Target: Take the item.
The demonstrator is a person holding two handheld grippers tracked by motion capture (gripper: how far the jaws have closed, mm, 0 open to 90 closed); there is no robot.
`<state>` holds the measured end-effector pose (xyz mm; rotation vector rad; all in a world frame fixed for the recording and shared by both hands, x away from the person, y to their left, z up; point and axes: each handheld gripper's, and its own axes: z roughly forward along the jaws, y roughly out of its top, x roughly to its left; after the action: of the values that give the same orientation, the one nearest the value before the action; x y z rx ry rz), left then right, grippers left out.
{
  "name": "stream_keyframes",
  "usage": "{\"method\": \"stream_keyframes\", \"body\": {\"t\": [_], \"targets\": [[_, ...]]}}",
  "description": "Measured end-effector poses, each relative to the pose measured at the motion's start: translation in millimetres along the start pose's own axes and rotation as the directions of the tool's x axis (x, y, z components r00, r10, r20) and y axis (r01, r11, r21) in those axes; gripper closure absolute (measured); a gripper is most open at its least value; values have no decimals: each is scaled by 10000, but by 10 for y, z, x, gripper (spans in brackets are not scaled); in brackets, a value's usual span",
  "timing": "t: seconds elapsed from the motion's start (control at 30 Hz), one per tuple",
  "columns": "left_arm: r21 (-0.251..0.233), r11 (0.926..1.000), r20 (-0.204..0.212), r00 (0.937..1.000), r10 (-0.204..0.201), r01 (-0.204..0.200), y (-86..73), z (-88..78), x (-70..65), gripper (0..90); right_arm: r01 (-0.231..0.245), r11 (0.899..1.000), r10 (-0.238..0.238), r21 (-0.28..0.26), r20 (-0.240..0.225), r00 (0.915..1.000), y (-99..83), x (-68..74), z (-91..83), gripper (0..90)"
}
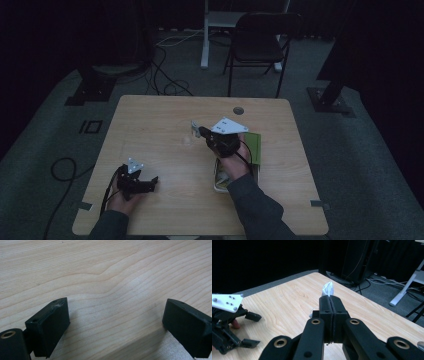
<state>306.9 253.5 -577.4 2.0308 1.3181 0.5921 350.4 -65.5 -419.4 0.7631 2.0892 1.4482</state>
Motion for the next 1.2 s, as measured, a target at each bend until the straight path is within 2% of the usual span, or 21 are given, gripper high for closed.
{"method": "stream_keyframes", "body": {"t": [0.2,0.53,0.63,0.9,0.97,1.2], "targets": [[33,10000,11,10000,31,-31,1,-2,2,79,-73,10000,74,-64,63,10000,61,-18,95,896],[39,10000,2,10000,45,-45,0,-2,3,79,96,9999,-97,102,141,9999,118,-47,266,896],[38,10000,9,10000,41,-41,0,-2,3,80,-71,9998,67,172,208,9998,127,-74,341,897],[44,10000,-3,10000,64,-64,1,-3,4,79,-174,9996,168,227,296,9994,142,-111,414,897],[32,10000,-4,10000,51,-51,1,-2,4,80,-17,9995,7,305,336,9994,151,-135,441,897],[17,10000,-6,10000,43,-43,0,-1,3,80,-4,9991,-13,413,404,9992,198,-160,522,897]]}}
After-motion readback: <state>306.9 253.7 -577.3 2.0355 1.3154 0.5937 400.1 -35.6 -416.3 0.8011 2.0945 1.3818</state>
